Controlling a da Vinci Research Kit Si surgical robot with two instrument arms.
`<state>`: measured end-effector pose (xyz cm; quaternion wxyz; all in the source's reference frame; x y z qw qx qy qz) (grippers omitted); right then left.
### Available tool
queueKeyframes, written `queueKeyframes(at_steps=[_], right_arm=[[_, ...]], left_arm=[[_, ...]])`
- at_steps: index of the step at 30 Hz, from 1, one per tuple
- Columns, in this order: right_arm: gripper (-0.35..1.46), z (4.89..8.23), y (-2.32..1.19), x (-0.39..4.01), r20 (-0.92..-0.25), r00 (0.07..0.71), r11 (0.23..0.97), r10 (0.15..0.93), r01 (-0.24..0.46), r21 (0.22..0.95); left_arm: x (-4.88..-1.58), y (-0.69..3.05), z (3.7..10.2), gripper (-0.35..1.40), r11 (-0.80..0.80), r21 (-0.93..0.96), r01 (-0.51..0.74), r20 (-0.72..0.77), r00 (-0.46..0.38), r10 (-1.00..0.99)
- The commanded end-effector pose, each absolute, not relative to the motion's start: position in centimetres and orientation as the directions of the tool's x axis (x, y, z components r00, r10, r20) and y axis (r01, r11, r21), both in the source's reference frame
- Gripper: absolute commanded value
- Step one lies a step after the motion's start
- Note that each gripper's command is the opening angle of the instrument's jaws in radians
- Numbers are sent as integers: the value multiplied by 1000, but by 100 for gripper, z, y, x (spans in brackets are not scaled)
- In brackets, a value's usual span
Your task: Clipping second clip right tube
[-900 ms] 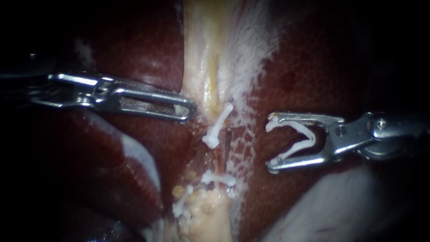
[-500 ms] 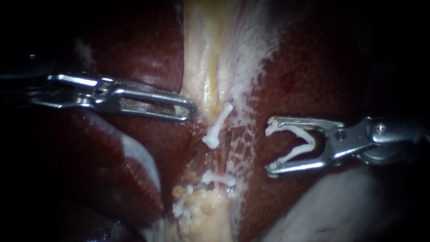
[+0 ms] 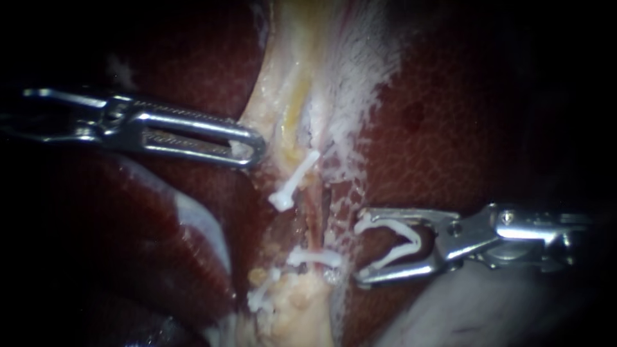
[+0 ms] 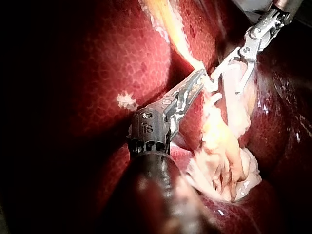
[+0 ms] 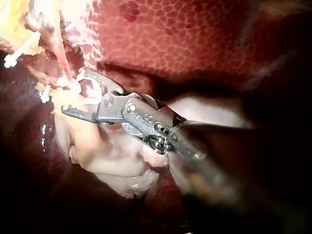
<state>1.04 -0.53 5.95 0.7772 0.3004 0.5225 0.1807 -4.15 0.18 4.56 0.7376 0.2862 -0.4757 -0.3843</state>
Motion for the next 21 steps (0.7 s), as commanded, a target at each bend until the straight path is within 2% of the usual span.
queueKeyframes(at_steps=[1, 10, 21], right_arm=[[60, 596, -53, 107, -700, 391, 750, 598, 36, 660], [60, 607, -63, 130, -693, 398, 739, 601, 53, 672], [60, 605, -74, 151, -686, 413, 720, 599, 96, 687]], left_arm=[[-416, 16, 448, -35, 547, 784, 293, 489, 252, -835], [-425, -3, 405, -35, 560, 778, 284, 506, 246, -827], [-421, 0, 401, -35, 564, 778, 276, 510, 247, -824]])
